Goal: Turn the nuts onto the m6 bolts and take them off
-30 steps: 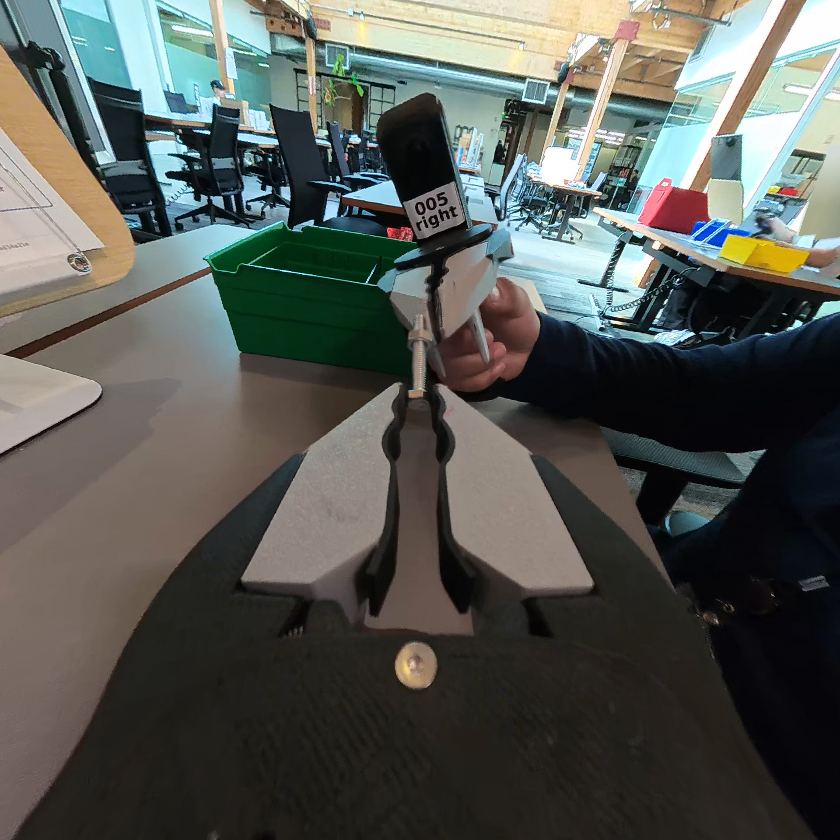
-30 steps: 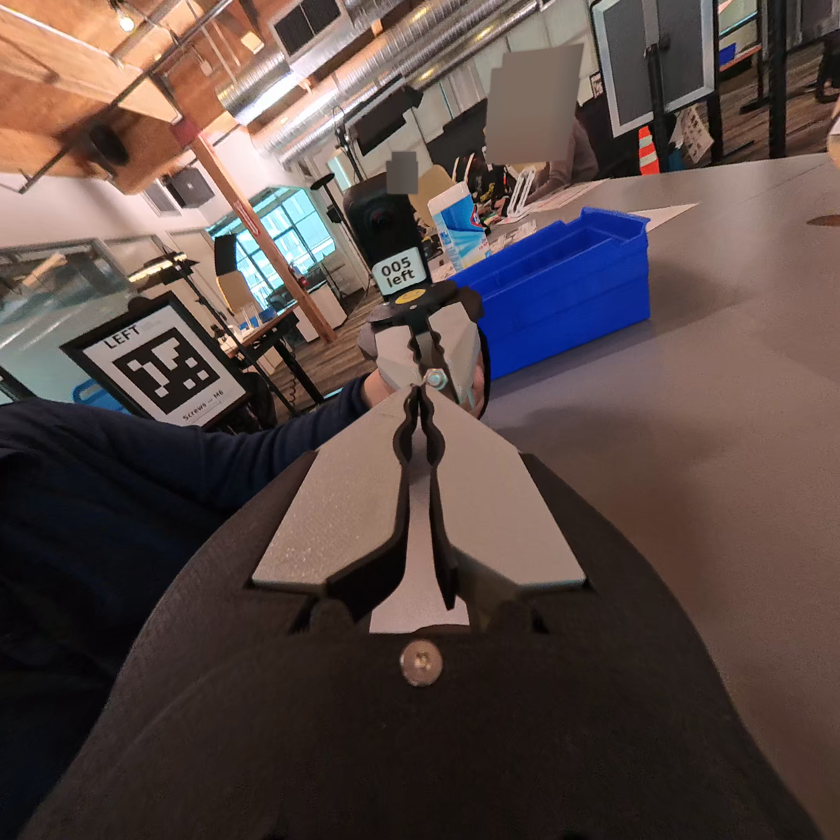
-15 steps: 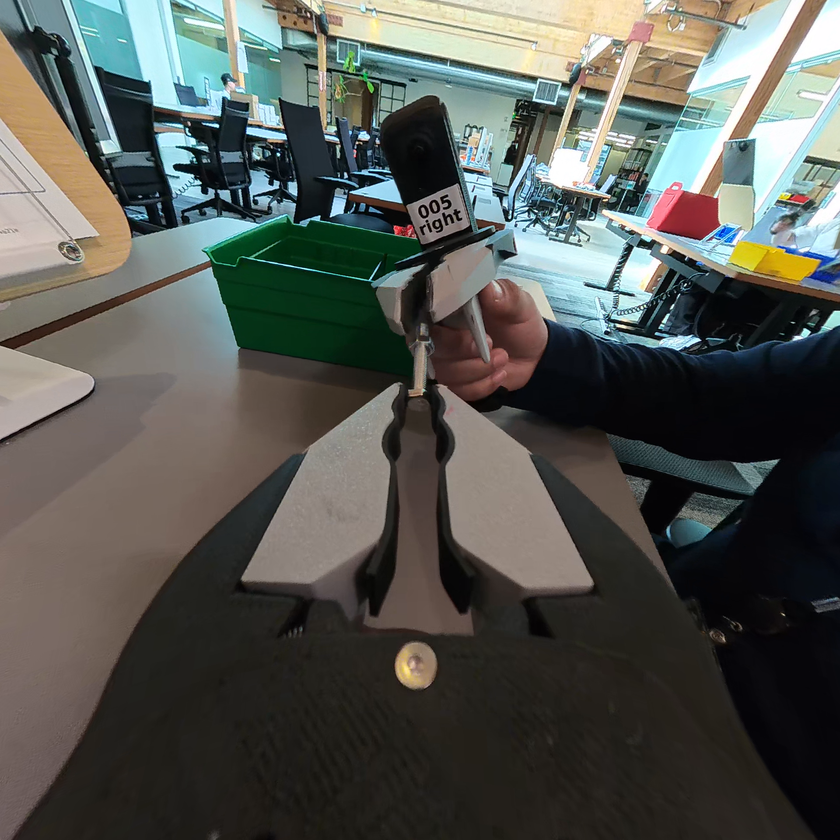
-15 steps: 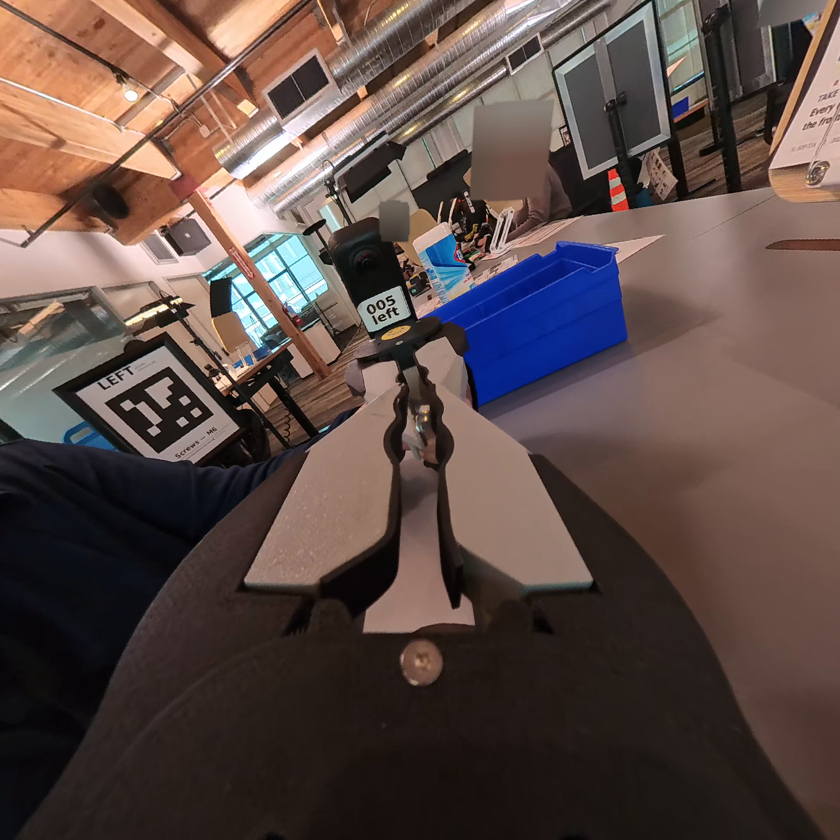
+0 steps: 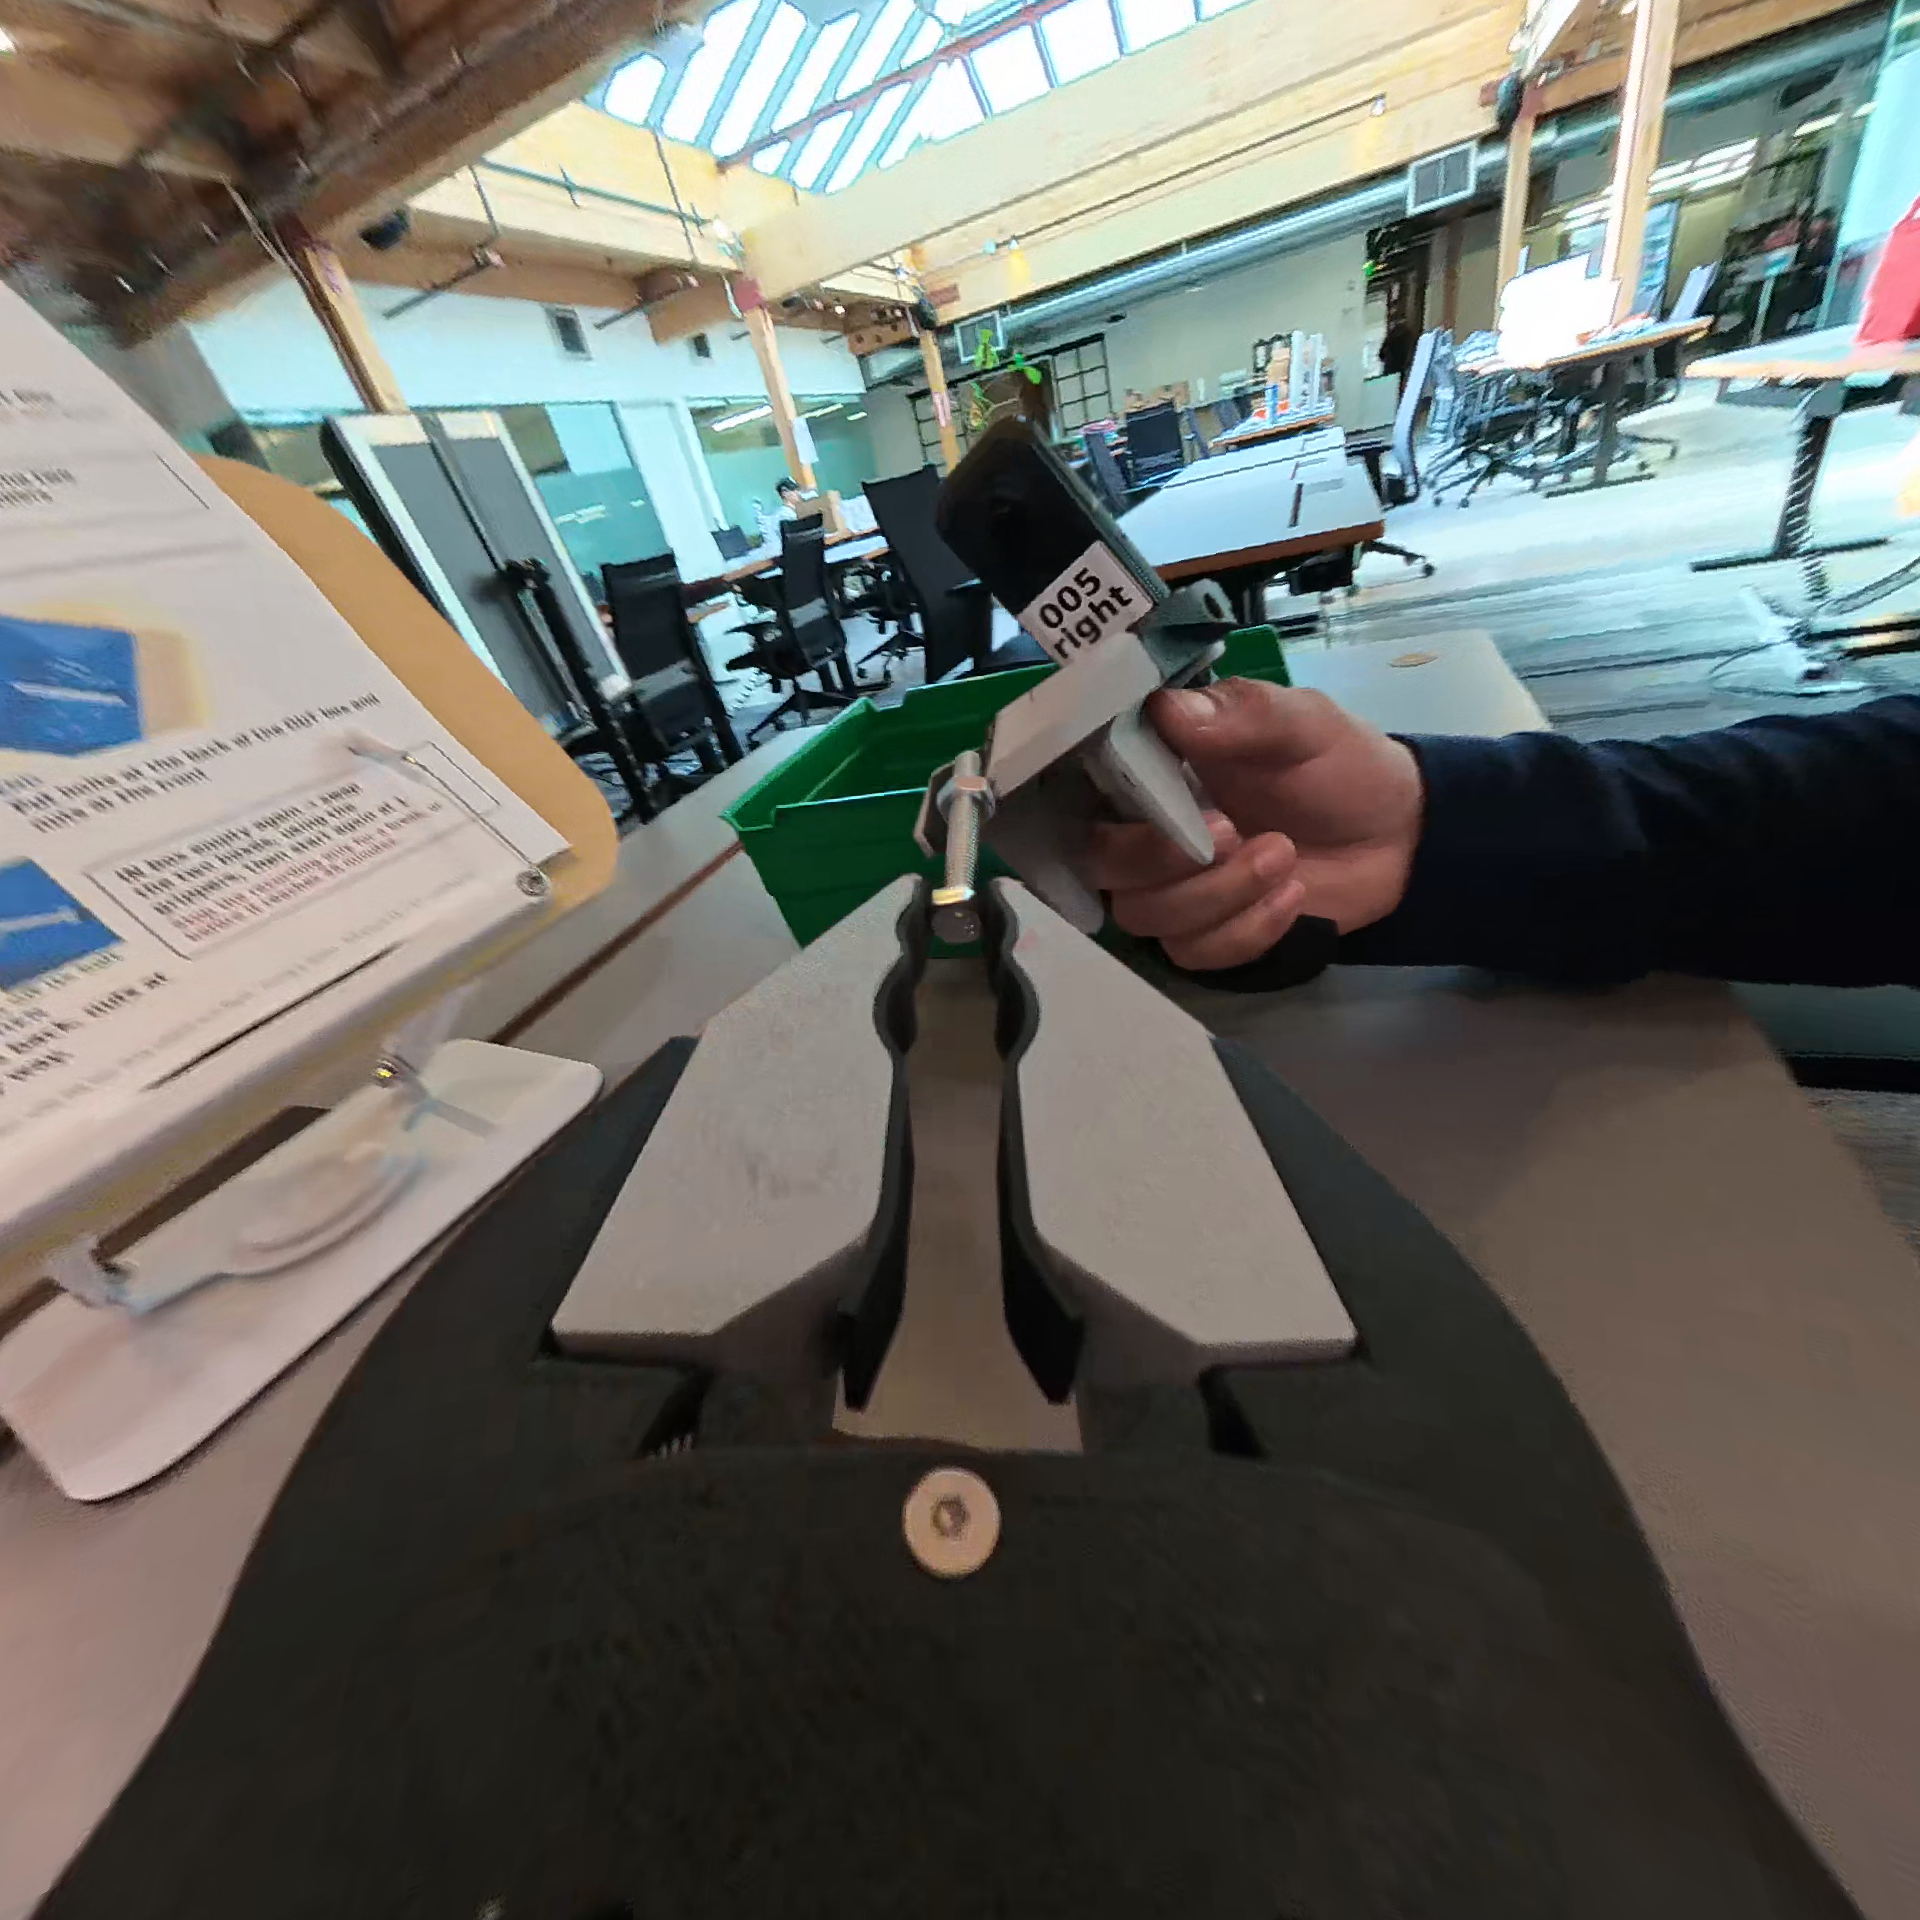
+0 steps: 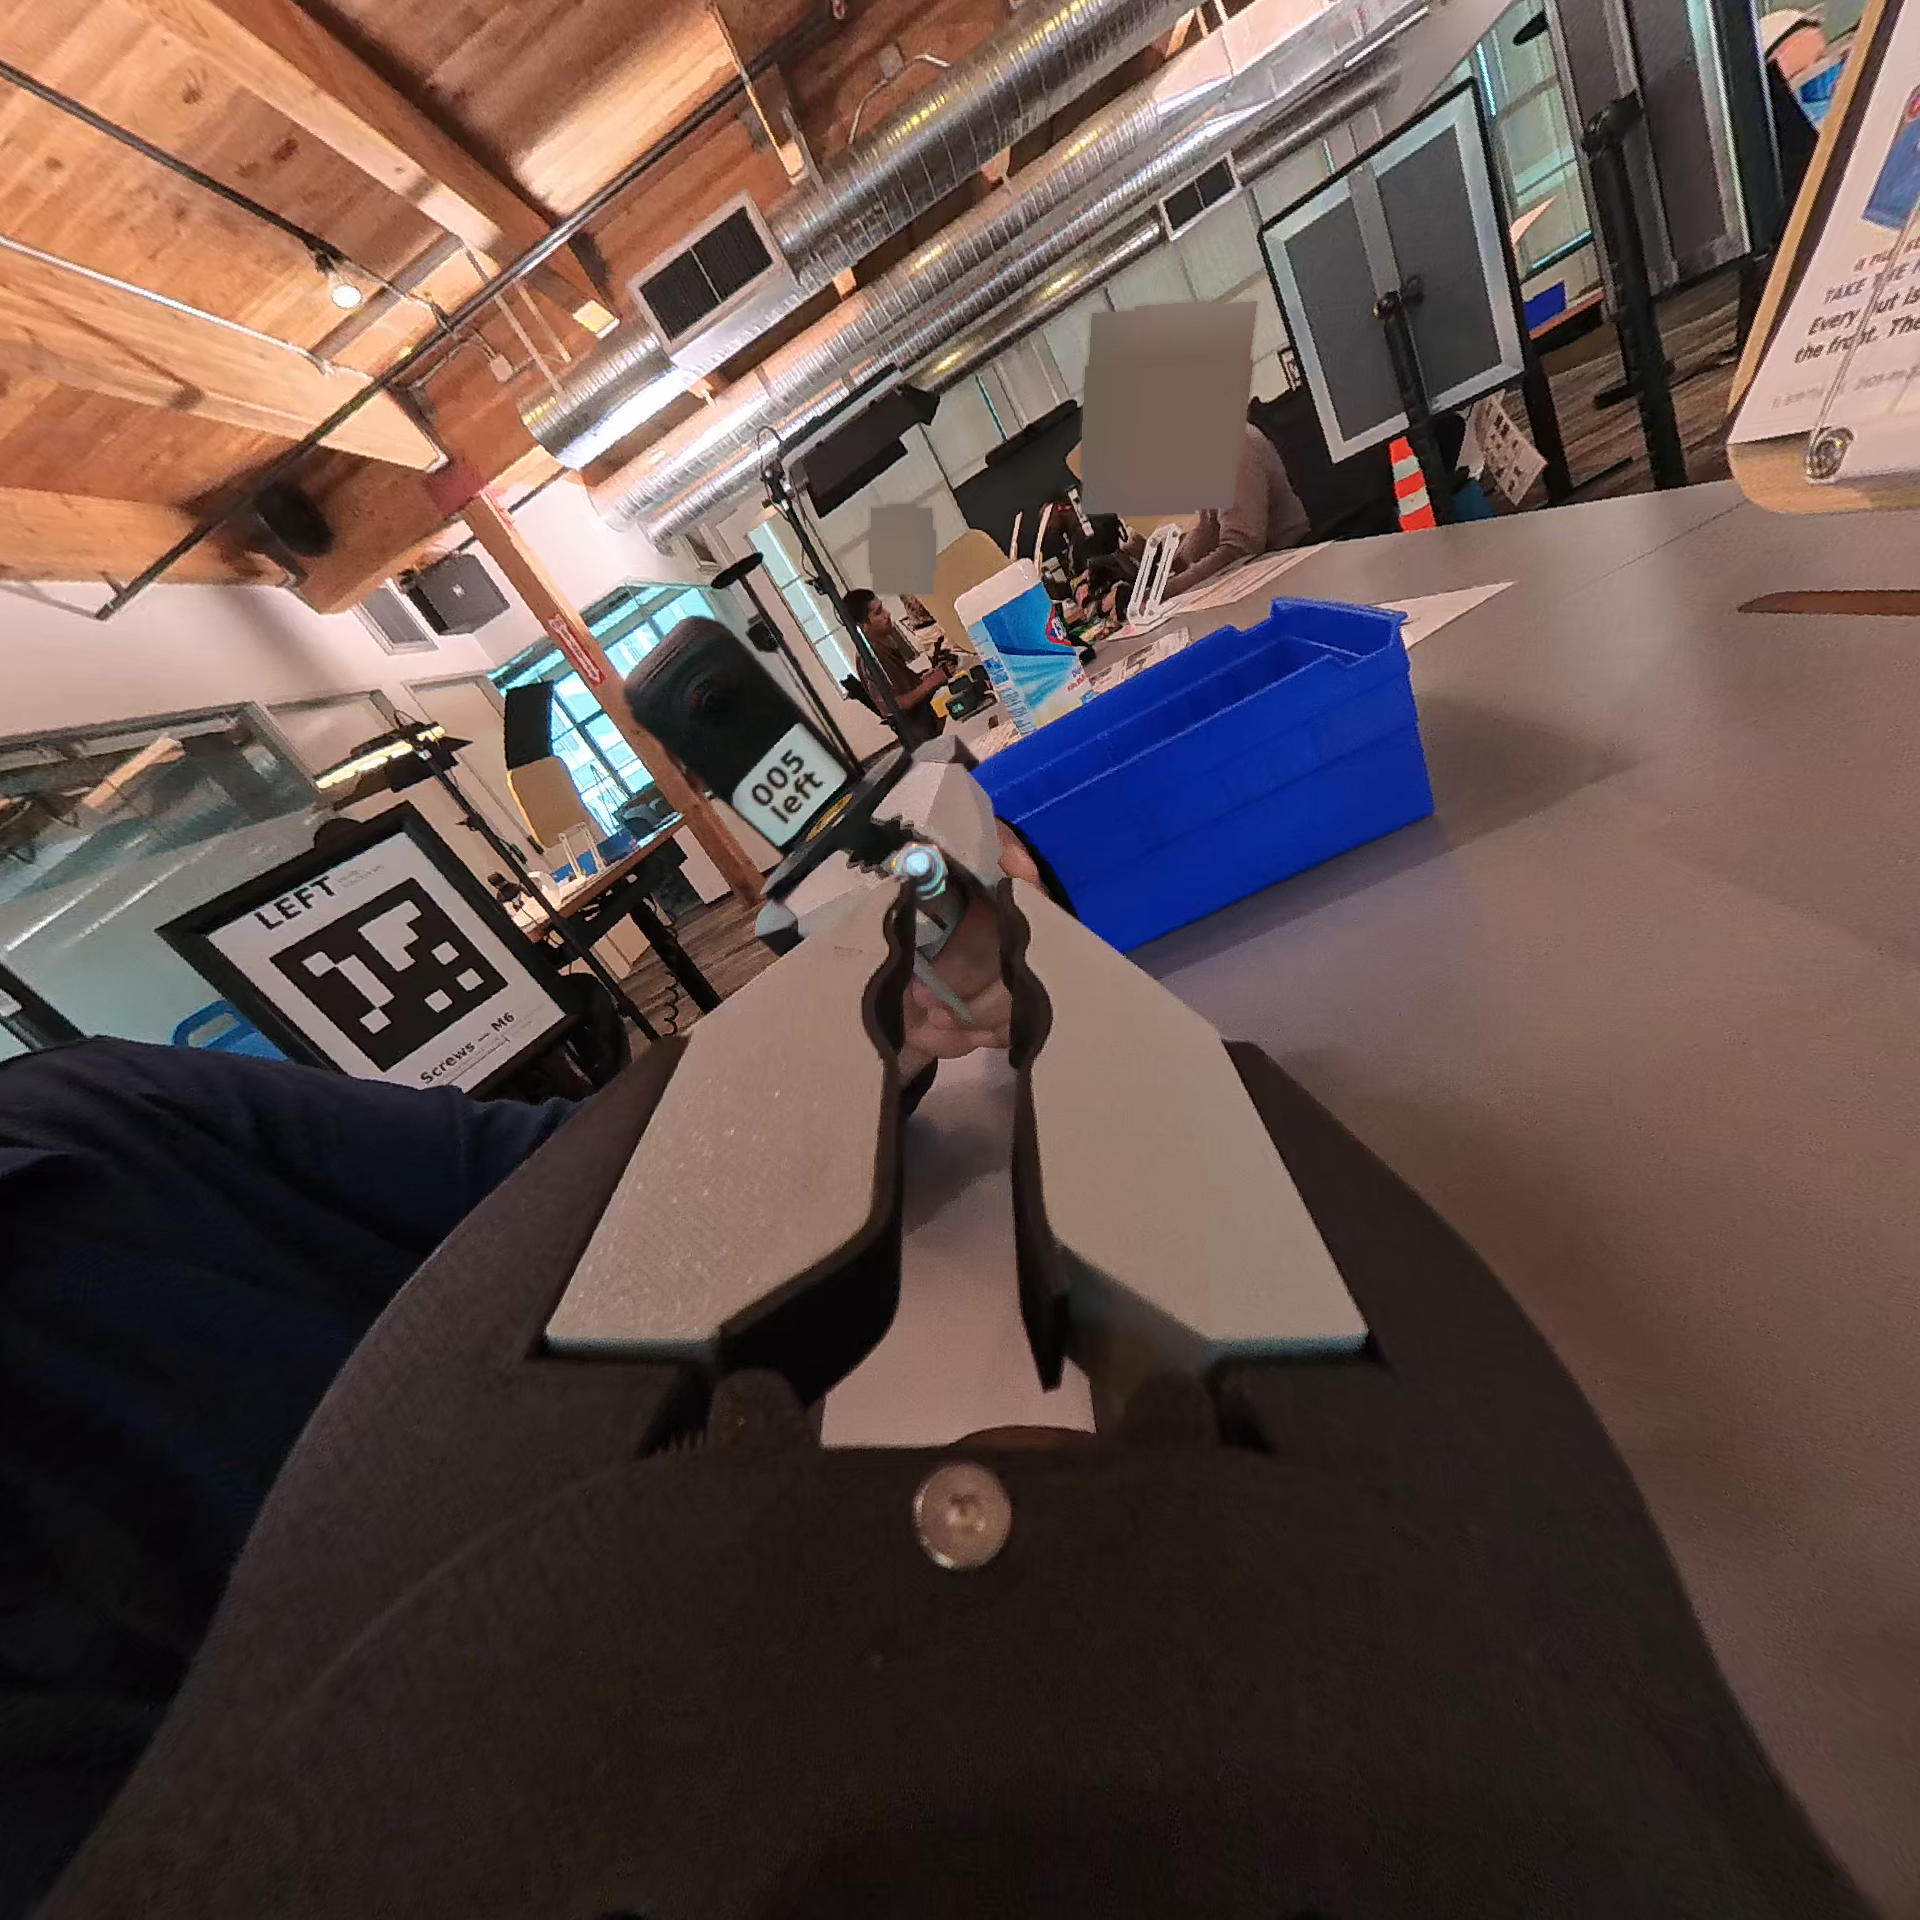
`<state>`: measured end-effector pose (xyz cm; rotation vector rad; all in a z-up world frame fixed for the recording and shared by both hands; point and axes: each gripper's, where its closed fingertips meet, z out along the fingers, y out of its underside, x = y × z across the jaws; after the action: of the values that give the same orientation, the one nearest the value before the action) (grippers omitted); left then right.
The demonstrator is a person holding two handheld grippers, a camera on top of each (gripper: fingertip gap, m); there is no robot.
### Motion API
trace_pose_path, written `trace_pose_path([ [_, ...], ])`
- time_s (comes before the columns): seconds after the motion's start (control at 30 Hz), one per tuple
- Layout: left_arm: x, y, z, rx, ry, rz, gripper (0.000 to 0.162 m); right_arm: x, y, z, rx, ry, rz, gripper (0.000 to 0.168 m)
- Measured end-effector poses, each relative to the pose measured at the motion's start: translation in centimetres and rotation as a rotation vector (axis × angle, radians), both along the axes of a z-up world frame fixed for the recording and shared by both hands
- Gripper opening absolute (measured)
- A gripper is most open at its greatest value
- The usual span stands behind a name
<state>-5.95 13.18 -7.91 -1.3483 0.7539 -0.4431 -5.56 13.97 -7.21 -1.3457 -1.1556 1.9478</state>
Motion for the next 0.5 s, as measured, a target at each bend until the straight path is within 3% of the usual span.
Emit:
trace_pose_path([
  [0.27, 0.54, 0.40, -0.65, 0.031, 0.072, 0.045, 0.008, 0.01, -0.33, 0.32, -0.002, 0.015, 0.008, 0.008],
  [0.5, 0.92, 0.79, -0.54, -0.046, -0.045, 0.015, 0.008, 0.03, 0.03, 0.77, 0.052, 0.021, -0.059, 0.006],
])
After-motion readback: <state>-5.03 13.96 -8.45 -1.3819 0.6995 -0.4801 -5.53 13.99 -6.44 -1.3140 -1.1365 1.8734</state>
